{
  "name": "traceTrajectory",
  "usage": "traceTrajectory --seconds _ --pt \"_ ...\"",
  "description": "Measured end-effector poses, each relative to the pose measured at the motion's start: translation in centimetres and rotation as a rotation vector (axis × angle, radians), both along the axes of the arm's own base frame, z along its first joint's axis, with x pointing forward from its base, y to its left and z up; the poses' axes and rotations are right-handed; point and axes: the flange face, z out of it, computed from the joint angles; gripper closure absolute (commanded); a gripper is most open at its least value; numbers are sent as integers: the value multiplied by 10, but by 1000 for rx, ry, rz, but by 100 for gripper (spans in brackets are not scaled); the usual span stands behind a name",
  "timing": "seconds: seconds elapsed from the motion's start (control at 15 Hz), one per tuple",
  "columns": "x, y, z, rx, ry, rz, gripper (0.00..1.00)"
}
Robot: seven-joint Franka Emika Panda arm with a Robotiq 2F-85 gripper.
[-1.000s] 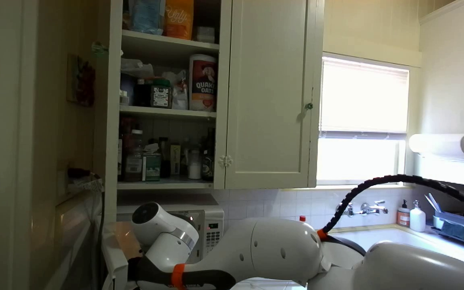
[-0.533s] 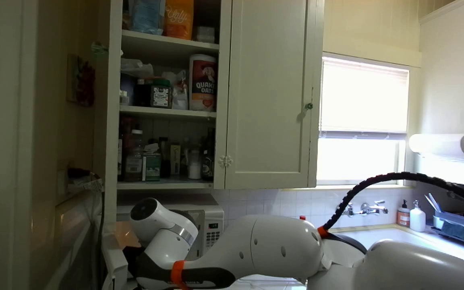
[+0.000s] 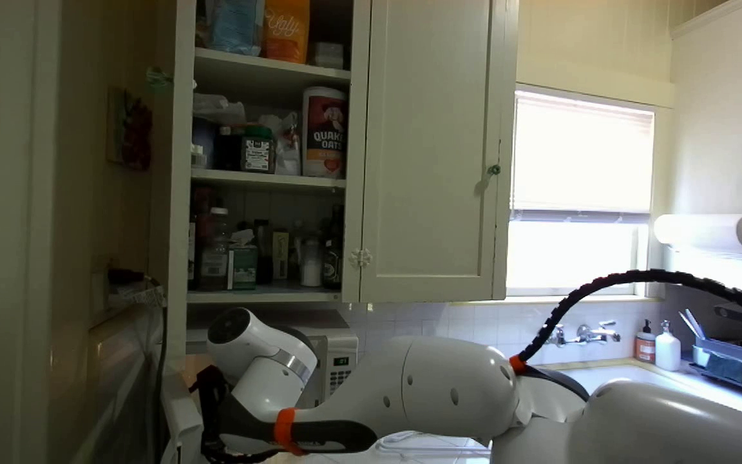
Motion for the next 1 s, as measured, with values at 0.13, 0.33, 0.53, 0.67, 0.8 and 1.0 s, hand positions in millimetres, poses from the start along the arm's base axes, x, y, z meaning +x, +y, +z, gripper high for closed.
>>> traceTrajectory --seconds 0.13,0.33,0.53,0.67,0.8,1.0 --pt "0 -2 6 33 -38 -80 29" --pt "0 -6 16 84 -103 -196 29" --pt "1 -10 30 140 -187 -299 29" --pt "2 -13 38 163 -243 -353 29" --pt "9 -32 66 158 -274 -376 29" --pt "10 -41 74 204 -262 -435 29"
